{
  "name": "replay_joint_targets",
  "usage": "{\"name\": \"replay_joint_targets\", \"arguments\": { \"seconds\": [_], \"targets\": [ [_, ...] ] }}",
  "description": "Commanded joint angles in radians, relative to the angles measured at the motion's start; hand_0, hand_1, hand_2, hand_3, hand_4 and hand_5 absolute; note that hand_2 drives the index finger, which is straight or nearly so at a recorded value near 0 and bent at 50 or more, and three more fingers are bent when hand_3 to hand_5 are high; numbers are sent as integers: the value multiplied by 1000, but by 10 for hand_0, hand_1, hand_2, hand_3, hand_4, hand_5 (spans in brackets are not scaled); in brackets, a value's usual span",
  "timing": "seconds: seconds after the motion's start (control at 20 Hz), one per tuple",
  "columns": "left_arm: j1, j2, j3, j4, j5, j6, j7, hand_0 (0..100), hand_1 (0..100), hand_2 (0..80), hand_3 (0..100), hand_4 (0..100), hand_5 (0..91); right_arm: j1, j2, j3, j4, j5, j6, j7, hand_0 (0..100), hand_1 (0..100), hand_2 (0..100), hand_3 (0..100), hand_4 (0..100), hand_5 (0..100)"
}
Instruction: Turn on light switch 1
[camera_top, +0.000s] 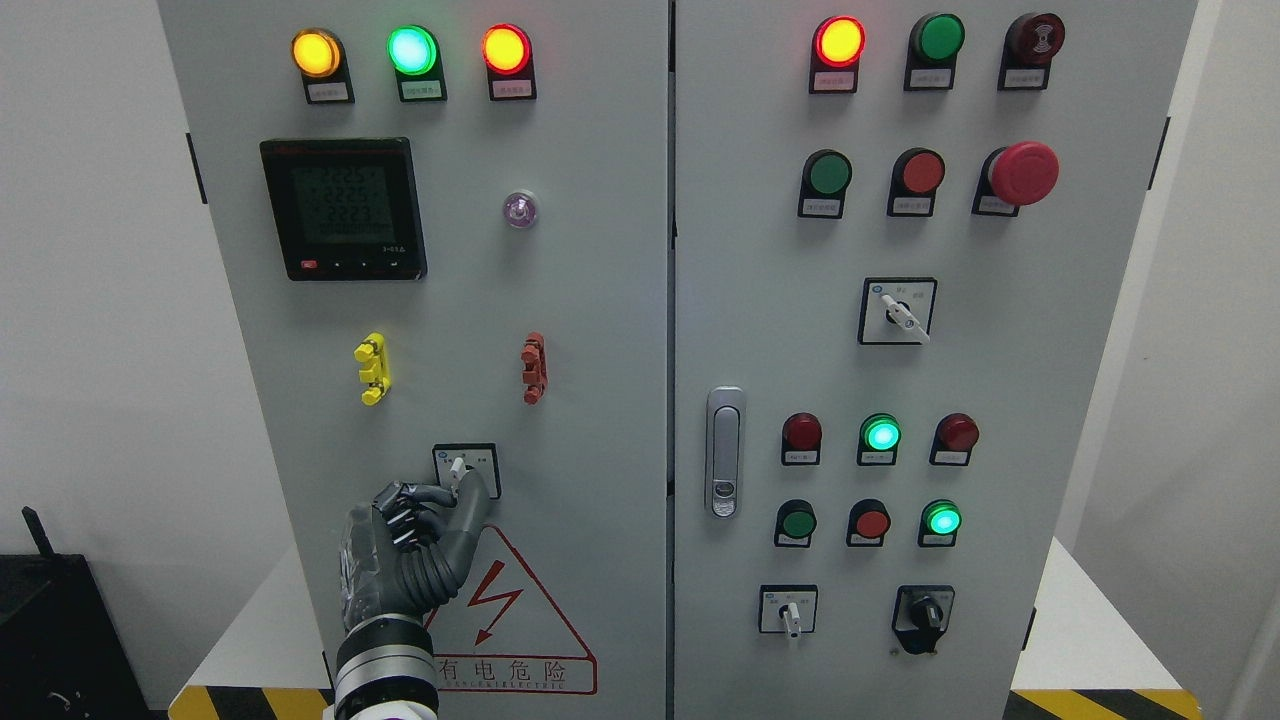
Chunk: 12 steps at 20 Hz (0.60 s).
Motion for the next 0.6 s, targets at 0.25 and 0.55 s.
{"name": "replay_joint_targets", "arguments": {
  "seconds": [0.25, 0.55],
  "targets": [
    [1, 0, -2, 2, 2, -1, -1, 550, 611, 649, 945, 984, 875, 0, 0, 0, 0, -25, 0, 0, 0, 0, 0, 0, 0, 0],
    [1, 0, -10, 3, 2, -1, -1, 586, 607, 650, 948, 986, 875, 0, 0, 0, 0, -25, 0, 0, 0, 0, 0, 0, 0, 0]
  ]
}}
